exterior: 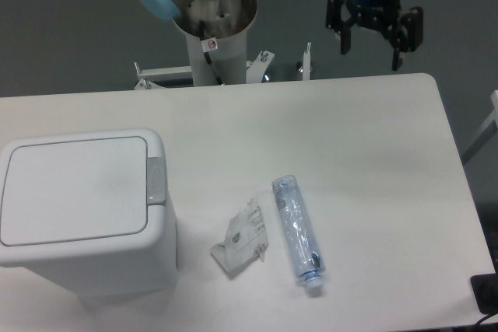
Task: Open the trash can
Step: 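Move the gripper down to the lid edge of the white trash can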
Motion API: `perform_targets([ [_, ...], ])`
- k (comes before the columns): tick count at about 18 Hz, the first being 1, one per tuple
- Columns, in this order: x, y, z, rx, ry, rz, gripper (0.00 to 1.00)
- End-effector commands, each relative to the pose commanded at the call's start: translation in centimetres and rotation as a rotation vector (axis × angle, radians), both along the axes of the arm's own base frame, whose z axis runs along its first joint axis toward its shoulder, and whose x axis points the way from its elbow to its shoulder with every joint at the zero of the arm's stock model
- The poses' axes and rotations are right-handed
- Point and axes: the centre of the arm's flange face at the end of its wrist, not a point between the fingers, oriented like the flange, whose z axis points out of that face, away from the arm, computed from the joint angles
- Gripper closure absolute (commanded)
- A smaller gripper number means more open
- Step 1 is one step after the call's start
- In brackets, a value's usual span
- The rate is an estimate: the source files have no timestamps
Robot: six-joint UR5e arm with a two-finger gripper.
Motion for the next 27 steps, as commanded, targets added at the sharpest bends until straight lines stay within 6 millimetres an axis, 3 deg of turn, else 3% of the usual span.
perform_targets([
  [4,0.0,0.0,0.0,-0.002,0.0,0.005,0.0],
  [7,-0.3,0.5,0.3,0.045,-0.024,0.109,0.0],
  [10,-0.9,5.1,0.7,0.171,-0.071,0.241,0.0],
  [12,-0.8,10.6,1.1,0.301,-0.12,0.397,0.0],
  [13,-0.5,12.0,1.1,0.335,-0.145,0.449,0.0],
  [17,1.9,17.4,1.3,0.436,-0.316,0.658,0.0],
  [18,3.8,20.8,0.9,0.457,-0.404,0.693,0.0],
  [19,4.6,22.8,0.4,0.457,-0.442,0.72,0.0],
  [21,4.9,24.0,1.4,0.478,-0.48,0.752,0.0],
  [23,8.1,26.0,1.0,0.479,-0.581,0.752,0.0],
  [26,8.9,26.1,-0.5,0.461,-0.641,0.759,0.0],
  [27,9.3,25.8,-2.1,0.429,-0.65,0.773,0.0],
])
